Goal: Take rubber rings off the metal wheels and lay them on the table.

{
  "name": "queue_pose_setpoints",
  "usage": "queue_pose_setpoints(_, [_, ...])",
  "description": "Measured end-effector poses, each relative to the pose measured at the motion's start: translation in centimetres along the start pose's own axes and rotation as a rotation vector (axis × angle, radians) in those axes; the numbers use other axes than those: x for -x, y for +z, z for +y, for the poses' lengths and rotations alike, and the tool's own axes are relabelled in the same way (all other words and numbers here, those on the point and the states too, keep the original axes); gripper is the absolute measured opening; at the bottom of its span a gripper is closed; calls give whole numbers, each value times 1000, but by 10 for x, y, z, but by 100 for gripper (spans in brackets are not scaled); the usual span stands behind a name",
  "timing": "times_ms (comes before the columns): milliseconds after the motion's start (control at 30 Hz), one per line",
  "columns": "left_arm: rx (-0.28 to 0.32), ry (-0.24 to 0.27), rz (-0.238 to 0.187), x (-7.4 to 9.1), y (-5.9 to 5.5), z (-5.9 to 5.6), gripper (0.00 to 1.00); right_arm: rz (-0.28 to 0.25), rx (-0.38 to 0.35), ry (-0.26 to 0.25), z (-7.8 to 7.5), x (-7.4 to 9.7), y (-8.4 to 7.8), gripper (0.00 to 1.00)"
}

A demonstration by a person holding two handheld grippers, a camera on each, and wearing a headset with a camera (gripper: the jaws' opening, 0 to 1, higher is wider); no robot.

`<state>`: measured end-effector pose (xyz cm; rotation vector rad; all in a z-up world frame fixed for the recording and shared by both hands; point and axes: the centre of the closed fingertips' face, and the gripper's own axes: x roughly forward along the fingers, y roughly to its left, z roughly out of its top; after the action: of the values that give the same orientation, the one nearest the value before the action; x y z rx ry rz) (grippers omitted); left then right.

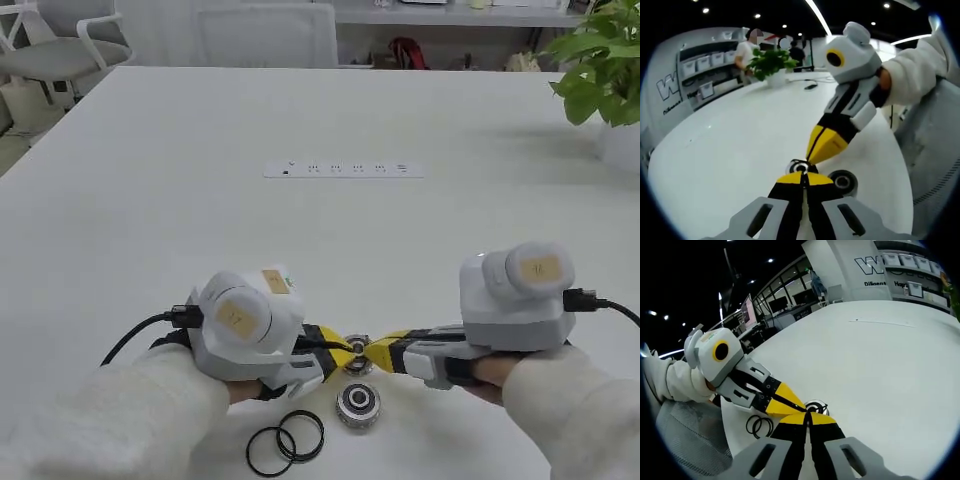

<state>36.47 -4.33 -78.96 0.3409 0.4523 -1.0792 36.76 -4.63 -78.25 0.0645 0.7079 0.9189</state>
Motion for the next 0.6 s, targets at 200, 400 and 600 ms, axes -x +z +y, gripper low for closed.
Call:
queue_pose_setpoints(200, [-3, -2, 3, 0, 0, 0, 3, -9, 4, 14, 4, 0, 3, 0])
queue_pose_setpoints(400, [-17, -2, 26, -1, 1, -2, 4, -39, 9, 25, 9, 2, 12, 0])
queue_pose_setpoints(600, [-43, -24, 72, 2, -1, -8, 15, -30, 7, 12, 5, 4, 9, 0])
